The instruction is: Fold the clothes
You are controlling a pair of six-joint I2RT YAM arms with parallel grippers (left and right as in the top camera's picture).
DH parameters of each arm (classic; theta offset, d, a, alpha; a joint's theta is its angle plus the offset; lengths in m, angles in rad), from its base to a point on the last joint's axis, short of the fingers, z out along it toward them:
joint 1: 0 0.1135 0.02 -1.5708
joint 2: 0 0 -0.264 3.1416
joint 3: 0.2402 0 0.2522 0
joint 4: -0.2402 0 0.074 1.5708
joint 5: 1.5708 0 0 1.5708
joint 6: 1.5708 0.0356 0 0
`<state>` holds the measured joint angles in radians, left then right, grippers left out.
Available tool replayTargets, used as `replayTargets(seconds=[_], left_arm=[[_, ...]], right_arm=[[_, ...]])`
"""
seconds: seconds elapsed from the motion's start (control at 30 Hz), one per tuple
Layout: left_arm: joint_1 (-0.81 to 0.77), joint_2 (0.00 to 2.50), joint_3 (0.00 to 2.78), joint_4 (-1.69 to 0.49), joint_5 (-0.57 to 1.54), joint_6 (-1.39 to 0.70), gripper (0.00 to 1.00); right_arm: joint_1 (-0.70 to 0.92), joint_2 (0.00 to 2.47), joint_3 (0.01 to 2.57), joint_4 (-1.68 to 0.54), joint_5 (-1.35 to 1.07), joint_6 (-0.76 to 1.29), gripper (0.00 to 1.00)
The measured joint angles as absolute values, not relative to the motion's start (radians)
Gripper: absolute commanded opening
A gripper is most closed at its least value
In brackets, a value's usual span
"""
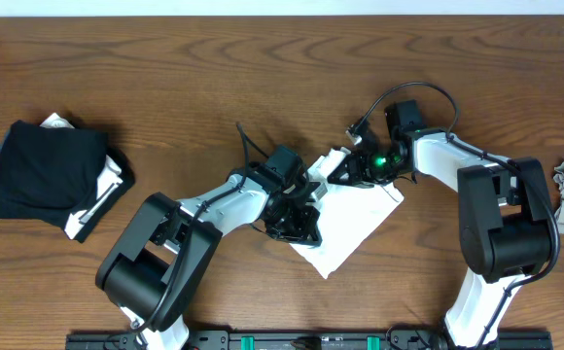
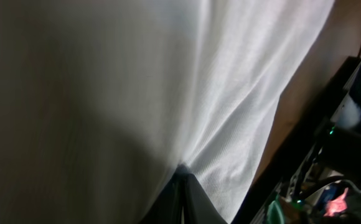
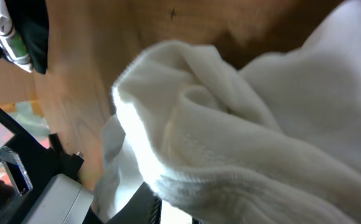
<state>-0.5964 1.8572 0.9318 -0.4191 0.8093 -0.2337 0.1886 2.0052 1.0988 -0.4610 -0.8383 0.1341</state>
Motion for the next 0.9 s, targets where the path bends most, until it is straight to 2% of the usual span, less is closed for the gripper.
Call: replayTargets(seconds=[0.23,0.6,0.7,0.8,0.83,0.87,0.9], left_arm=[[-0.597,1.857,0.932,-0.419,0.810,-0.289,0.06],[-0.597,1.857,0.932,-0.420,0.809,-0.296,0.06],[-0.597,1.857,0.932,-0.424,0.809,-0.296,0.07],[-0.598,1.857,0.932,-0.427,0.812,-0.295,0.17],[-0.598,1.857,0.932,-0.430,0.818,-0.290,0.17],[-0.599,1.856,0.932,-0.434,0.821,-0.287,0.24],[-0.600,1.854,0.932,-0.436,0.824,-0.283,0.25]], right_arm=[[0.189,2.004,1.099,-0.430,-0.807,0.134,0.19],[0.189,1.995,1.113,-0.386,-0.769,0.143,0.38],[0.185,1.983,1.145,-0.415,-0.711,0.144,0.40],[0.168,1.950,1.195,-0.464,-0.600,0.142,0.41],[0.162,1.934,1.211,-0.484,-0.568,0.142,0.42],[0.156,1.911,1.229,-0.506,-0.536,0.142,0.43],[0.149,1.880,1.250,-0.538,-0.505,0.141,0.43]])
